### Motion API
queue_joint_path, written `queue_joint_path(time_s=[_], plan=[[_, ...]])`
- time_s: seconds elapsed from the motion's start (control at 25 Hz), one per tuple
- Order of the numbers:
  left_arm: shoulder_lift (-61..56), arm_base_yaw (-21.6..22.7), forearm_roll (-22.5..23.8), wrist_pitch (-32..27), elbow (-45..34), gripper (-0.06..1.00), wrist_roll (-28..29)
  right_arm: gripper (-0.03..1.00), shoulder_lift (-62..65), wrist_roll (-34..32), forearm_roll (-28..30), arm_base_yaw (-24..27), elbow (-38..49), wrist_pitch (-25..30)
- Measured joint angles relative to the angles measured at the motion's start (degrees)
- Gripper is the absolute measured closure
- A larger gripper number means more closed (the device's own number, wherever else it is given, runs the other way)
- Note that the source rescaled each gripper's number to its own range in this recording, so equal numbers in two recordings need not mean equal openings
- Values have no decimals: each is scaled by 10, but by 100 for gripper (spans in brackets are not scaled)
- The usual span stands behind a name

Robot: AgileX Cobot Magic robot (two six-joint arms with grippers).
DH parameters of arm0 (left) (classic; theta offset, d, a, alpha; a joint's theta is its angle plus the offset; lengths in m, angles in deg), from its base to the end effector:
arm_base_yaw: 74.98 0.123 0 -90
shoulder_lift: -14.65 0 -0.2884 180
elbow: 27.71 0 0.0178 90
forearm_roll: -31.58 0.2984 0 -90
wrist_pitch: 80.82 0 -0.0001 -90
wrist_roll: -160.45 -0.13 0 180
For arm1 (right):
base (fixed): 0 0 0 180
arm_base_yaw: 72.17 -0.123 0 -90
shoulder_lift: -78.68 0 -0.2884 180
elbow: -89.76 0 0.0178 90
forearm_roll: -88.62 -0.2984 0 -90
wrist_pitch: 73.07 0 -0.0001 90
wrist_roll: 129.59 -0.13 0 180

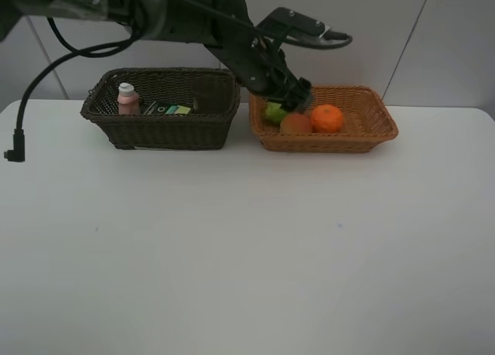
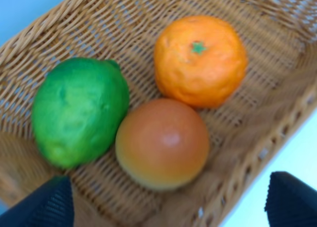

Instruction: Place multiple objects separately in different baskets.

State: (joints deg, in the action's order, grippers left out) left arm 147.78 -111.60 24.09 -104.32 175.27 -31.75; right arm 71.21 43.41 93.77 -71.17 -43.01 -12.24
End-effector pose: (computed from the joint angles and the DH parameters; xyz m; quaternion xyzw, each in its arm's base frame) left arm 0.4595 -0.3500 0.1580 0.3383 0.8539 -0.1295 0.3738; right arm 0.0641 -0.0113 0.2917 0.0613 0.8428 -0.0169 0.5345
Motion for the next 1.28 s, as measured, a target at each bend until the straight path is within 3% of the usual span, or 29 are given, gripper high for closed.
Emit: queue_joint_path(time_s=[0.24, 0.68, 0.88, 1.0, 1.28], plan=[[-96, 71, -2, -109, -21, -5, 59, 30, 0, 0, 0, 0, 0, 0], [-353, 282, 0, -167, -271, -5, 59, 30, 0, 0, 0, 0, 0, 0], [-485, 357, 1, -210, -363, -5, 45, 30, 0, 0, 0, 0, 0, 0], [-557, 378, 3, -238, -412, -5, 31, 30, 0, 0, 0, 0, 0, 0], [-692, 379, 7, -278, -491, -5, 26, 30, 0, 0, 0, 0, 0, 0]])
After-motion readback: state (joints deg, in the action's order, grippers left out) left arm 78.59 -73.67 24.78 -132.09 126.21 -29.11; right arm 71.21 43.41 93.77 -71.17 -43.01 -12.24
